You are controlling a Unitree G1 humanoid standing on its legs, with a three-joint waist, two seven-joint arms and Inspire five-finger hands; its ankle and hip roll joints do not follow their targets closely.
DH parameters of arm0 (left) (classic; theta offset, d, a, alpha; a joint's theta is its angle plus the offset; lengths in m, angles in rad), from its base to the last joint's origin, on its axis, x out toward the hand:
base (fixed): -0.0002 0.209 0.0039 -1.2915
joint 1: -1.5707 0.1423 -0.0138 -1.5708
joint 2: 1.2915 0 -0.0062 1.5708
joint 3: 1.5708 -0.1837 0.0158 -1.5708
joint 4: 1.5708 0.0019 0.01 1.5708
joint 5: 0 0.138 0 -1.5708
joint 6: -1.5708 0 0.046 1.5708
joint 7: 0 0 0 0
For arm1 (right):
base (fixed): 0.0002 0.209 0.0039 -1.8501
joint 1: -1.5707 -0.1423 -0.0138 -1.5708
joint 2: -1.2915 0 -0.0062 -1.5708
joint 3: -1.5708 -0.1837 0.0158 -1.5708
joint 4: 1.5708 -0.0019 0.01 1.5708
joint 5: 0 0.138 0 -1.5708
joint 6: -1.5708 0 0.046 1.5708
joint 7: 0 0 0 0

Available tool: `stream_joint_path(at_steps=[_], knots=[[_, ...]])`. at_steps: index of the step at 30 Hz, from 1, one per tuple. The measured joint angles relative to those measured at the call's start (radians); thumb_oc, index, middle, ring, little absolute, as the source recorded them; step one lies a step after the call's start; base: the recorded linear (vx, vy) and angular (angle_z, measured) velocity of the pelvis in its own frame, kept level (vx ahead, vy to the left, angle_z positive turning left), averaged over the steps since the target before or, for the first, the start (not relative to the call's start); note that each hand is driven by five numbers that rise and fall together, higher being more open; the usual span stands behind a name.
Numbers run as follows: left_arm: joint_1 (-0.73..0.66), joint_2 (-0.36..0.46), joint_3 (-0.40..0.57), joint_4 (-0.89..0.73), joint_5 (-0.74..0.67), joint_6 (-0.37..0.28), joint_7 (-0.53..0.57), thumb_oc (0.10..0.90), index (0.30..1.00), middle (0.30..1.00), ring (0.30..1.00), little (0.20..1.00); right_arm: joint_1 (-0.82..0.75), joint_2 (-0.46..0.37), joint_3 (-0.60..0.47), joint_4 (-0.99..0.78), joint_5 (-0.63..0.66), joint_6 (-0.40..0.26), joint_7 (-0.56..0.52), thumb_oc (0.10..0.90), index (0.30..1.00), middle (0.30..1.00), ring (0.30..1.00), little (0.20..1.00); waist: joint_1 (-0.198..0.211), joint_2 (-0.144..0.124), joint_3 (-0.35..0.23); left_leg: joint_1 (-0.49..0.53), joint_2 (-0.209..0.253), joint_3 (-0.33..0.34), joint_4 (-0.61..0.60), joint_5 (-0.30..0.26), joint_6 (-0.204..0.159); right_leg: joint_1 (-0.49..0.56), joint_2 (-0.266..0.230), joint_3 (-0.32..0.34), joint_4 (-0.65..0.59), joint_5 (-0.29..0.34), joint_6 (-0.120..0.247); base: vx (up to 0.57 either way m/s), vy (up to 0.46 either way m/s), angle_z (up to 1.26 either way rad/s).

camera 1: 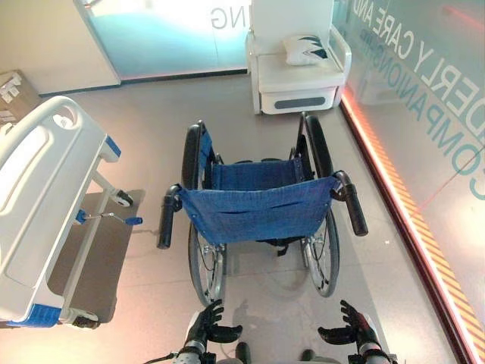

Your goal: Push the wheelchair next to the bed

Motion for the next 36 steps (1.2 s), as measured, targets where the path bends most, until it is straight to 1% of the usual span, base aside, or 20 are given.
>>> stream_joint_path(at_steps=[3,7,12,14,15,16,18,19,20,21,23,24,26,28,30,32,36], knots=[[0.001,0.0,0.0,0.0,-0.001,0.0,-0.005,0.8,0.9,0.9,0.9,0.9,-0.001,0.003,0.001,0.0,0.001,0.002,0.003,0.8,0.9,0.9,0.9,0.9,0.002,-0.004,-0.002,0.001,0.0,-0.001,0.0,0.0,0.0,0.002,0.0,0.0,0.0,0.0,0.0,0.01,0.0,0.0],[0.006,0.0,0.011,0.001,-0.031,0.003,-0.056,0.8,0.9,0.9,0.9,0.9,-0.002,0.008,0.001,0.0,0.001,0.015,0.011,0.8,0.9,0.9,0.9,0.9,0.004,-0.011,-0.007,0.004,0.0,-0.008,0.0,0.0,0.0,0.006,0.0,-0.001,-0.002,0.0,0.0,0.05,-0.002,0.01],[0.004,0.0,0.011,0.002,-0.04,0.003,-0.069,0.8,0.9,0.9,0.9,0.9,-0.002,0.009,0.001,0.001,0.009,0.034,0.01,0.8,0.9,0.9,0.9,0.9,0.005,-0.012,-0.008,0.018,-0.001,-0.01,0.0,0.0,0.0,0.018,0.0,-0.001,-0.003,0.0,0.0,0.0,0.0,0.0],[0.004,-0.001,0.011,0.003,-0.043,0.003,-0.067,0.8,0.9,0.9,0.9,0.9,-0.002,0.009,0.001,0.001,0.038,0.046,0.011,0.8,0.9,0.9,0.9,0.9,0.005,-0.01,-0.009,0.018,0.0,-0.011,0.0,0.0,0.0,0.018,0.0,-0.001,-0.003,0.0,0.0,0.0,0.0,0.0],[0.006,-0.004,0.015,0.004,-0.064,0.003,-0.067,0.8,0.9,0.9,0.9,0.9,-0.002,0.011,-0.001,0.001,0.08,0.057,0.011,0.8,0.9,0.9,0.9,0.9,0.005,-0.008,-0.011,0.018,0.0,-0.01,0.0,0.0,0.0,0.018,0.0,0.0,-0.002,0.0,0.0,0.0,0.0,0.0],[0.009,-0.008,0.031,0.006,-0.084,0.009,-0.06,0.8,0.9,0.9,0.9,0.9,-0.001,0.013,-0.006,0.001,0.122,0.062,0.011,0.8,0.9,0.9,0.9,0.9,0.005,-0.007,-0.011,0.019,0.0,-0.01,0.0,0.0,0.0,0.019,0.0,0.0,-0.002,0.0,0.0,0.0,0.0,0.0],[0.01,-0.011,0.061,0.009,-0.113,0.025,-0.05,0.8,0.9,0.9,0.9,0.9,0.0,0.013,-0.009,-0.004,0.159,0.068,0.011,0.8,0.9,0.9,0.9,0.9,0.002,-0.007,-0.012,0.02,0.0,-0.01,0.0,0.0,0.0,0.019,0.0,0.001,-0.002,0.0,0.0,0.02,-0.002,0.0],[0.012,-0.012,0.094,0.01,-0.137,0.029,-0.035,0.8,0.9,0.9,0.9,0.9,-0.001,0.013,-0.014,-0.006,0.168,0.068,0.01,0.8,0.9,0.9,0.9,0.9,0.0,-0.006,-0.012,0.021,0.0,-0.01,0.0,0.0,0.0,0.02,0.0,0.001,-0.002,0.0,0.0,0.04,-0.018,-0.01],[0.022,-0.01,0.142,-0.02,-0.172,0.045,-0.028,0.8,0.9,0.9,0.9,0.9,0.003,0.007,-0.023,-0.038,0.216,0.095,0.017,0.8,0.9,0.9,0.9,0.9,0.001,-0.006,-0.013,0.024,0.0,-0.01,0.0,0.0,0.0,0.023,0.0,0.002,-0.002,0.0,0.0,0.04,-0.024,-0.02],[0.032,-0.009,0.168,-0.047,-0.197,0.046,-0.023,0.8,0.9,0.9,0.9,0.9,0.006,0.007,-0.037,-0.059,0.246,0.104,0.024,0.8,0.9,0.9,0.9,0.9,0.001,-0.006,-0.013,0.025,0.0,-0.01,0.0,0.0,0.0,0.022,0.0,0.002,-0.001,0.0,0.0,0.02,-0.049,-0.01],[0.043,0.005,0.226,-0.143,-0.272,0.045,-0.003,0.8,0.9,0.9,0.9,0.9,0.012,0.002,-0.099,-0.125,0.324,0.118,0.036,0.8,0.9,0.9,0.9,0.9,0.01,-0.006,-0.013,0.034,-0.001,-0.01,0.0,0.0,0.0,0.033,0.0,0.002,-0.001,0.0,0.0,0.0,-0.056,0.01],[0.045,0.009,0.239,-0.169,-0.286,0.045,0.001,0.8,0.9,0.9,0.9,0.9,0.011,-0.004,-0.11,-0.14,0.328,0.12,0.037,0.8,0.9,0.9,0.9,0.9,0.012,-0.006,-0.013,0.035,-0.001,-0.011,0.0,0.0,0.0,0.036,0.0,0.002,-0.001,0.0,0.0,-0.01,-0.035,0.02],[0.034,0.034,0.258,-0.24,-0.355,0.042,-0.002,0.8,0.9,0.9,0.9,0.9,-0.004,-0.038,-0.133,-0.185,0.357,0.119,0.045,0.8,0.9,0.9,0.9,0.9,0.014,-0.006,-0.013,0.038,-0.001,-0.013,0.0,0.0,0.0,0.037,0.0,0.003,0.0,0.002,0.0,0.0,0.0,0.0],[0.025,0.046,0.297,-0.254,-0.4,0.045,-0.014,0.8,0.9,0.9,0.9,0.9,-0.027,-0.079,-0.138,-0.212,0.358,0.12,0.045,0.8,0.9,0.9,0.9,0.9,0.011,-0.005,-0.014,0.043,-0.002,-0.013,0.0,0.001,0.001,0.048,-0.001,0.003,-0.001,0.003,0.001,0.02,0.002,0.0],[0.014,0.057,0.325,-0.254,-0.436,0.045,-0.006,0.8,0.9,0.9,0.9,0.9,-0.045,-0.114,-0.176,-0.24,0.361,0.119,0.045,0.8,0.9,0.9,0.9,0.9,0.011,-0.006,-0.015,0.055,-0.002,-0.013,0.0,0.0,0.0,0.061,-0.001,0.003,-0.004,0.003,0.001,0.06,0.024,0.01],[0.009,0.079,0.335,-0.257,-0.461,0.045,0.016,0.8,0.9,0.9,0.9,0.9,-0.07,-0.172,-0.214,-0.273,0.361,0.132,0.049,0.8,0.9,0.9,0.9,0.9,0.01,-0.004,-0.015,0.06,-0.003,-0.015,-0.001,0.0,0.0,0.069,-0.001,0.002,-0.009,0.004,0.001,0.06,0.053,0.02],[0.008,0.109,0.4,-0.316,-0.471,0.025,0.105,0.8,0.9,0.9,0.9,0.9,-0.115,-0.292,-0.294,-0.324,0.366,0.134,0.05,0.8,0.9,0.9,0.9,0.9,0.012,-0.002,-0.016,0.065,-0.004,-0.023,-0.001,0.001,0.0,0.084,0.0,0.001,-0.022,0.008,0.001,0.02,0.034,0.05]])
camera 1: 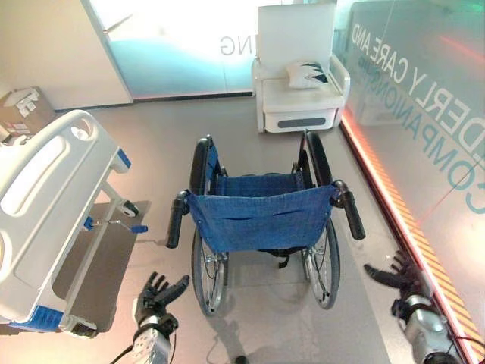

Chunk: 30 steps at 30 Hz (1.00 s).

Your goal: Push the wheelchair next to the bed

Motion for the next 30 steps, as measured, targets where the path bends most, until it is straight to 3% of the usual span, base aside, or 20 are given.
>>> stream_joint_path(at_steps=[5,8,13,18,22,30], knots=[[-0.025,0.079,0.043,-0.123,0.021,-0.028,0.157,0.8,0.9,0.9,0.9,0.9,-0.042,-0.08,-0.032,-0.123,0.036,0.017,-0.026,0.8,0.9,0.9,0.9,0.9,-0.003,0.003,-0.001,0.0,-0.001,-0.009,0.0,0.0,0.0,0.005,0.001,0.0,-0.004,0.0,0.0,-0.01,0.005,0.05],[-0.072,0.139,0.043,-0.169,0.106,-0.038,0.221,0.8,0.9,0.9,0.9,0.9,-0.082,-0.102,-0.032,-0.191,0.035,0.031,-0.055,0.8,0.9,0.9,0.9,0.9,-0.001,0.005,-0.001,-0.003,-0.003,-0.012,0.0,0.001,0.001,0.005,0.0,-0.001,-0.006,0.001,0.001,-0.01,-0.007,0.03],[-0.173,0.204,0.033,-0.271,0.176,-0.034,0.246,0.8,0.9,0.9,0.9,0.9,-0.177,-0.118,-0.028,-0.266,0.034,0.046,-0.086,0.8,0.9,0.9,0.9,0.9,0.0,0.008,-0.001,-0.018,-0.008,-0.02,0.0,0.002,0.002,0.005,-0.001,0.0,-0.028,0.01,0.003,-0.02,-0.023,0.05],[-0.233,0.21,0.02,-0.359,0.183,-0.032,0.203,0.8,0.9,0.9,0.9,0.9,-0.229,-0.125,0.01,-0.358,0.025,0.081,-0.086,0.8,0.9,0.9,0.9,0.9,0.002,0.007,0.0,-0.034,-0.01,-0.024,0.0,0.002,0.002,-0.005,-0.001,0.001,-0.034,0.013,0.004,-0.01,-0.017,0.03],[-0.244,0.21,-0.015,-0.436,0.2,-0.022,0.107,0.8,0.9,0.9,0.9,0.9,-0.243,-0.131,0.066,-0.39,0.016,0.138,-0.052,0.8,0.9,0.9,0.9,0.9,0.007,-0.003,0.009,-0.041,-0.01,-0.024,0.0,0.002,0.002,-0.012,-0.001,0.001,-0.034,0.013,0.004,0.0,-0.008,0.0],[-0.244,0.246,-0.069,-0.487,0.257,0.112,-0.013,0.8,0.9,0.9,0.9,0.9,-0.233,-0.131,0.103,-0.424,-0.097,0.234,-0.027,0.8,0.9,0.9,0.9,0.9,0.011,-0.026,0.051,-0.051,-0.01,-0.023,0.0,0.002,0.002,-0.024,-0.001,0.004,-0.034,0.013,0.004,-0.01,-0.015,0.0]])
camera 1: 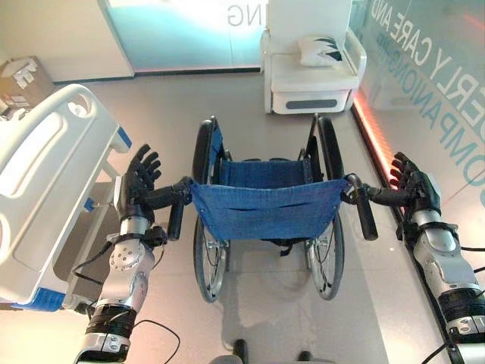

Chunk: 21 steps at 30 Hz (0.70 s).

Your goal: Push the wheelchair next to the bed

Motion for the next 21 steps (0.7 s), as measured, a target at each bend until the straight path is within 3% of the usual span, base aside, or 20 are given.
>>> stream_joint_path(at_steps=[9,21], knots=[[0.014,0.023,0.001,-0.067,0.114,0.058,-0.005,0.8,0.9,0.9,0.9,0.9,0.043,0.0,-0.011,-0.054,-0.039,0.039,0.024,0.8,0.9,0.9,0.9,0.9,0.019,-0.01,0.009,-0.012,0.0,0.0,0.0,0.0,0.0,-0.01,0.0,-0.001,0.0,0.001,0.001,0.0,0.0,0.0],[0.032,0.084,0.001,-0.114,0.117,0.17,-0.114,0.8,0.9,0.9,0.9,0.9,0.091,0.0,-0.01,-0.082,-0.043,0.076,0.066,0.8,0.9,0.9,0.9,0.9,0.018,-0.012,0.009,-0.009,-0.001,0.006,0.0,0.0,0.0,-0.009,0.0,0.004,0.0,0.001,0.001,0.0,0.0,0.0]])
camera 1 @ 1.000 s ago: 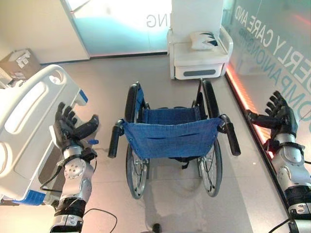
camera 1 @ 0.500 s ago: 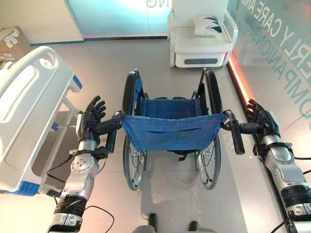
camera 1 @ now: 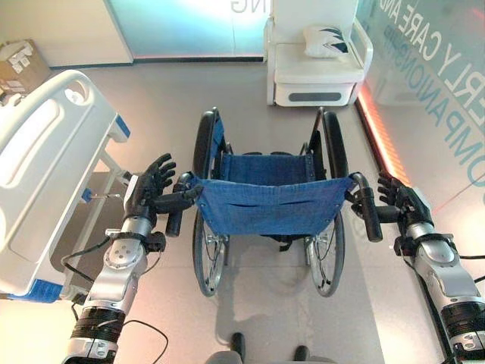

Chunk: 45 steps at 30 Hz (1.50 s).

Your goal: Push the wheelchair next to the bed

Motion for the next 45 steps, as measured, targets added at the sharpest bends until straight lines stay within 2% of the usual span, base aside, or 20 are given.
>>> stream_joint_path(at_steps=[5,9,18,22,28,38,45], knots=[[0.0,0.002,0.0,-0.003,-0.001,-0.007,0.002,0.8,0.9,0.9,0.9,0.9,0.0,0.0,0.0,-0.022,-0.035,0.0,-0.005,0.8,0.9,0.9,0.9,0.9,0.0,-0.001,0.004,0.0,0.0,0.001,0.0,0.0,0.0,-0.001,0.0,0.0,0.0,0.0,0.0,0.0,0.0,0.0],[0.0,0.002,0.0,-0.012,-0.001,-0.009,0.011,0.8,0.9,0.9,0.9,0.9,0.0,0.0,0.0,-0.044,-0.074,0.0,-0.048,0.8,0.9,0.9,0.9,0.9,0.0,-0.002,0.014,0.0,0.0,0.002,0.0,0.0,0.0,-0.001,0.0,0.003,0.0,0.0,0.0,0.0,0.0,0.0],[-0.007,0.013,0.0,-0.045,0.08,0.054,0.031,0.8,0.9,0.9,0.9,0.9,0.0,-0.005,-0.006,-0.119,-0.07,-0.013,-0.195,0.8,0.9,0.9,0.9,0.9,-0.001,0.001,0.018,0.001,0.0,0.003,0.0,0.0,0.0,-0.001,0.0,0.005,0.001,0.0,0.0,0.0,0.0,0.0],[-0.009,0.024,0.0,-0.059,0.116,0.075,0.034,0.8,0.9,0.9,0.9,0.9,0.001,-0.011,-0.01,-0.151,-0.071,-0.017,-0.218,0.8,0.9,0.9,0.9,0.9,-0.004,0.006,0.025,0.002,0.0,0.004,0.0,0.0,0.0,-0.002,0.0,0.011,0.001,0.0,0.001,0.0,0.014,-0.02],[-0.007,0.023,0.001,-0.069,0.117,0.085,0.041,0.8,0.9,0.9,0.9,0.9,0.033,-0.011,-0.04,-0.224,-0.071,-0.019,-0.215,0.8,0.9,0.9,0.9,0.9,-0.008,0.026,0.04,-0.002,0.0,0.007,0.0,0.0,0.0,-0.009,0.0,0.021,0.001,0.001,0.0,0.0,0.008,-0.02],[0.007,-0.006,0.022,-0.08,0.157,0.1,0.059,0.8,0.9,0.9,0.9,0.9,0.074,-0.011,-0.049,-0.274,-0.066,-0.018,-0.066,0.8,0.9,0.9,0.9,0.9,-0.03,0.027,0.041,-0.006,0.001,0.017,0.0,0.0,0.0,-0.015,0.0,0.024,0.002,0.001,0.0,0.0,0.0,0.0],[0.009,-0.012,0.02,-0.08,0.158,0.108,0.061,0.8,0.9,0.9,0.9,0.9,0.077,-0.011,-0.049,-0.283,-0.066,-0.019,-0.066,0.8,0.9,0.9,0.9,0.9,-0.031,0.027,0.041,-0.005,0.001,0.024,0.0,0.0,0.0,-0.017,0.001,0.029,0.002,0.002,0.0,0.0,0.0,-0.01]])
